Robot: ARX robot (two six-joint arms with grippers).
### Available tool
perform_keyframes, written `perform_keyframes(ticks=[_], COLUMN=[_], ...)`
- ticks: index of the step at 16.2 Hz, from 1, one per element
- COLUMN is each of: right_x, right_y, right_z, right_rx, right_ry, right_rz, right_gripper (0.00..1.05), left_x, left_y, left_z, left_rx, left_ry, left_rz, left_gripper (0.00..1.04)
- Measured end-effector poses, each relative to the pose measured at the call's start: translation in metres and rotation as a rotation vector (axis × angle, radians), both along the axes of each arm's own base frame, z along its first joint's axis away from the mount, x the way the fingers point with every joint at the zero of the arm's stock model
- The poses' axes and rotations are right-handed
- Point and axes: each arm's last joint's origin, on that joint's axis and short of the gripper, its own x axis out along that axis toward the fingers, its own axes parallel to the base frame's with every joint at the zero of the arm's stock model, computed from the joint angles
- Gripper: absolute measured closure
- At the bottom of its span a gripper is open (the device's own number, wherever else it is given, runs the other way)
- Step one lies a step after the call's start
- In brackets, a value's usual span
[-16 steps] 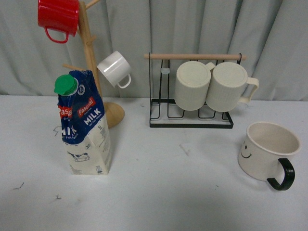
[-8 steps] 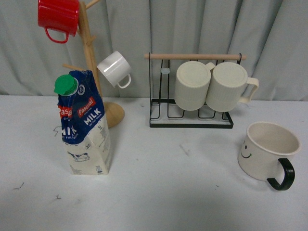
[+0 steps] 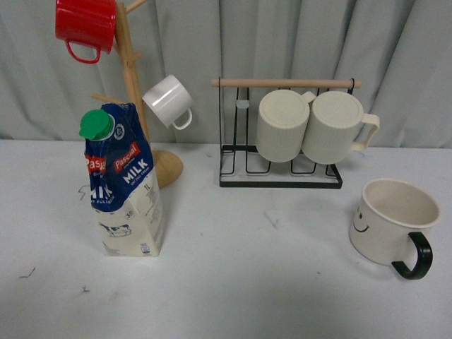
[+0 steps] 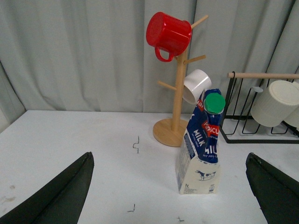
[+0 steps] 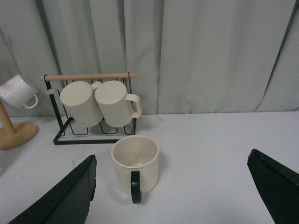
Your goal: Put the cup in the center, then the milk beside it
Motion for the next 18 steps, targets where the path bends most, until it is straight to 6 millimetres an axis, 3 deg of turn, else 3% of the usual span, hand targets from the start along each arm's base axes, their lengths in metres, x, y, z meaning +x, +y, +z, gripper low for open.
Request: perform_keyframes(ticks=[18], right_x=[0.0000], right_y=[0.0000], right_z=[0.0000], right_rx=[0.000], right_ry=[0.000], right_rz=[0.000], right_gripper=[0.06], left_x=[0.0000], left_y=[0.0000], left_z=[0.0000], left_rx=[0.000], left_ry=[0.000], left_rz=[0.000], left_gripper=[0.07])
